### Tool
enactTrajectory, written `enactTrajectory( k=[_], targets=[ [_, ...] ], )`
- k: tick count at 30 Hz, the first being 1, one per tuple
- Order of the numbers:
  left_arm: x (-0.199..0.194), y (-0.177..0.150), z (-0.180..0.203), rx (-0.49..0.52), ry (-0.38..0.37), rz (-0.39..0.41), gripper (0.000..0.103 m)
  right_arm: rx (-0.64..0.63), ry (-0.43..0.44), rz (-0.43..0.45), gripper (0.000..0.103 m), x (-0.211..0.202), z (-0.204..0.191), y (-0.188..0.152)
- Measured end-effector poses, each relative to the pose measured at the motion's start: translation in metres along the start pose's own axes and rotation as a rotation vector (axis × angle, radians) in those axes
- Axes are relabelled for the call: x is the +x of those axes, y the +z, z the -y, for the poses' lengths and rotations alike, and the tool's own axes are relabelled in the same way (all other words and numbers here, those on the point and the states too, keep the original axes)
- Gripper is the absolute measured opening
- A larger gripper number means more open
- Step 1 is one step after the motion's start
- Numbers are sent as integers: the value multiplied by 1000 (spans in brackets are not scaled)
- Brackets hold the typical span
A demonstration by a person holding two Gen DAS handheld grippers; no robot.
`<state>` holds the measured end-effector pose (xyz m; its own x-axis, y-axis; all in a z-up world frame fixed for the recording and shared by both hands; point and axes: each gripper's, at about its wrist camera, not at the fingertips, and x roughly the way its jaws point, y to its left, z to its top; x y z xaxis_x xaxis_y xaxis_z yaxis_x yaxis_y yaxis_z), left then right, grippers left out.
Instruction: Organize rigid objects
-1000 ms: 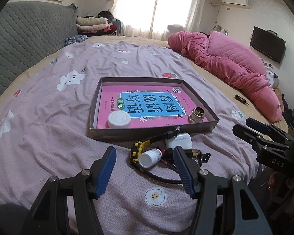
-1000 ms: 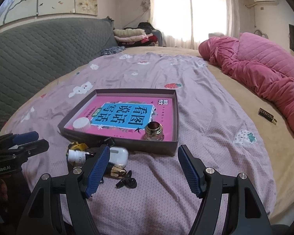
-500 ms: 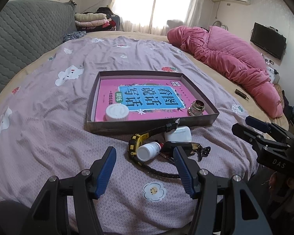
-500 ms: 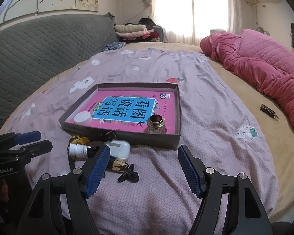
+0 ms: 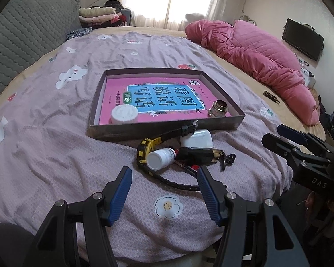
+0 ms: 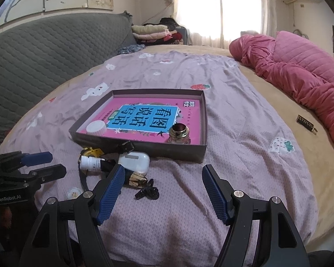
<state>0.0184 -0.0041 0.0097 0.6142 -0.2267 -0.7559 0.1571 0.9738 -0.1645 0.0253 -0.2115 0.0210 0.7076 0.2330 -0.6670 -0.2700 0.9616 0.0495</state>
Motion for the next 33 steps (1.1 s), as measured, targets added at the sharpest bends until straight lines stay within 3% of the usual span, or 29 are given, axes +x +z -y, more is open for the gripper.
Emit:
enactTrajectory(
  k=[22, 33],
  targets=[
    [15, -10, -4, -33, -3, -99, 60, -39, 40, -113, 73, 13, -14, -16],
    [21, -8, -18, -88, -18, -109, 60, -21, 43, -160, 73, 27, -15, -20]
  ],
)
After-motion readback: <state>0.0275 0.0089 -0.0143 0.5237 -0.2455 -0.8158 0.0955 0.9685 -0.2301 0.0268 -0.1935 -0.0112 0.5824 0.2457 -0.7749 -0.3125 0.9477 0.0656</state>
